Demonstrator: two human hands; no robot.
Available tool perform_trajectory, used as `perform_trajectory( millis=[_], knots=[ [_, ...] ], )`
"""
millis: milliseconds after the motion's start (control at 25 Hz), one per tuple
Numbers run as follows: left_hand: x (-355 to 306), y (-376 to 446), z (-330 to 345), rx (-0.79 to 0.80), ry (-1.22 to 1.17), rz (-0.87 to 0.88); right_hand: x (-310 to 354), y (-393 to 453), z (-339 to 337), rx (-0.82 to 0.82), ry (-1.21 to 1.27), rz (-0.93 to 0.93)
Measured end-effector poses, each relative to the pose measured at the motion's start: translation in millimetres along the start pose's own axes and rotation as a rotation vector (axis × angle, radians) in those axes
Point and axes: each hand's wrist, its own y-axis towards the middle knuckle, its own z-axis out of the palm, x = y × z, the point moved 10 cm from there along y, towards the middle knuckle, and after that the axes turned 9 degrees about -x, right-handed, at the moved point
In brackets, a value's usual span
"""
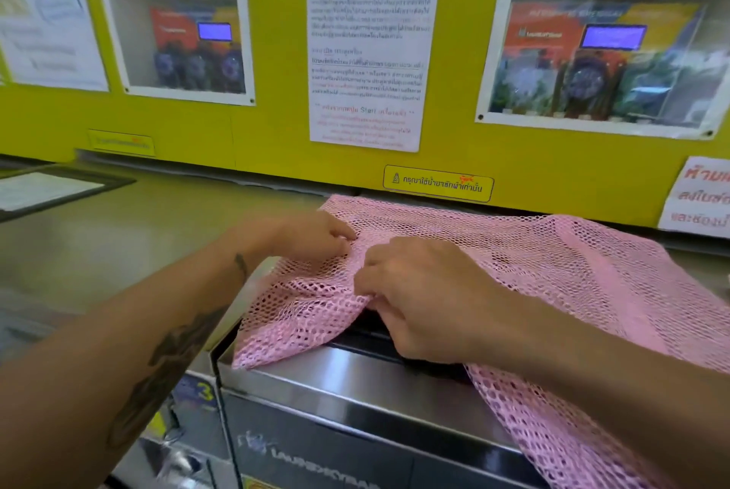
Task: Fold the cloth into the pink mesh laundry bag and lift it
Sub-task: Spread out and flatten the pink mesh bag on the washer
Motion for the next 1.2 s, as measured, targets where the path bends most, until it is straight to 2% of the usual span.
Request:
perform_trajectory(
  millis=[40,120,160,240,320,360,400,480,520,600,640,680,760,800,880,960,1040,1120,1200],
  knots=[
    [2,0,2,-0.006,0.023,-0.012,14,-2,-4,-0.013,0.073,-0.045],
    [5,1,3,-0.034,0.046,-0.024,29,-7,-13,0.092,0.392,-0.044],
    [7,1,1,-0.055,0.048,-0.022,25,-8,-15,0.154,0.548,0.015],
    [7,0,-6,-0.116,0.027,-0.025,-7,-4,-20,0.090,0.693,0.150],
    [2,-1,-14,-0.173,-0.007,-0.028,-56,0,-9,0.003,0.558,0.285],
    [-3,-2,-15,-0.180,-0.018,-0.030,-73,-3,8,0.083,0.428,0.338],
    [-8,-2,-10,-0.159,-0.033,-0.040,-84,-12,35,0.247,0.338,0.375],
    [-18,-6,14,-0.059,-0.009,-0.069,-86,-36,74,0.532,0.373,0.399],
    [-21,-8,26,-0.024,0.047,-0.072,-86,-40,76,0.555,0.450,0.406],
    [-15,-13,38,-0.013,0.128,-0.070,-103,-38,63,0.421,0.583,0.478],
    [-11,-17,38,-0.022,0.117,-0.057,-118,-41,58,0.379,0.545,0.506],
    [-7,-21,34,-0.034,0.090,-0.034,-134,-47,59,0.386,0.421,0.509],
    [-1,-30,26,-0.028,0.054,0.002,-162,-76,73,0.517,0.157,0.538],
    [3,-35,23,-0.010,0.049,0.006,-169,-94,82,0.582,0.128,0.568],
    [3,-38,16,0.005,0.049,0.005,-173,-114,92,0.575,0.233,0.595],
    [-13,-37,7,-0.023,0.059,0.021,-179,-114,87,0.457,0.304,0.596],
    [-41,-36,-4,-0.089,0.021,0.065,-191,-112,73,0.380,0.256,0.617],
    [-66,-41,-3,-0.103,-0.020,0.090,-200,-120,60,0.390,0.173,0.660],
    [-81,-48,10,-0.052,-0.099,0.088,-200,-141,58,0.460,0.232,0.736]
  ],
)
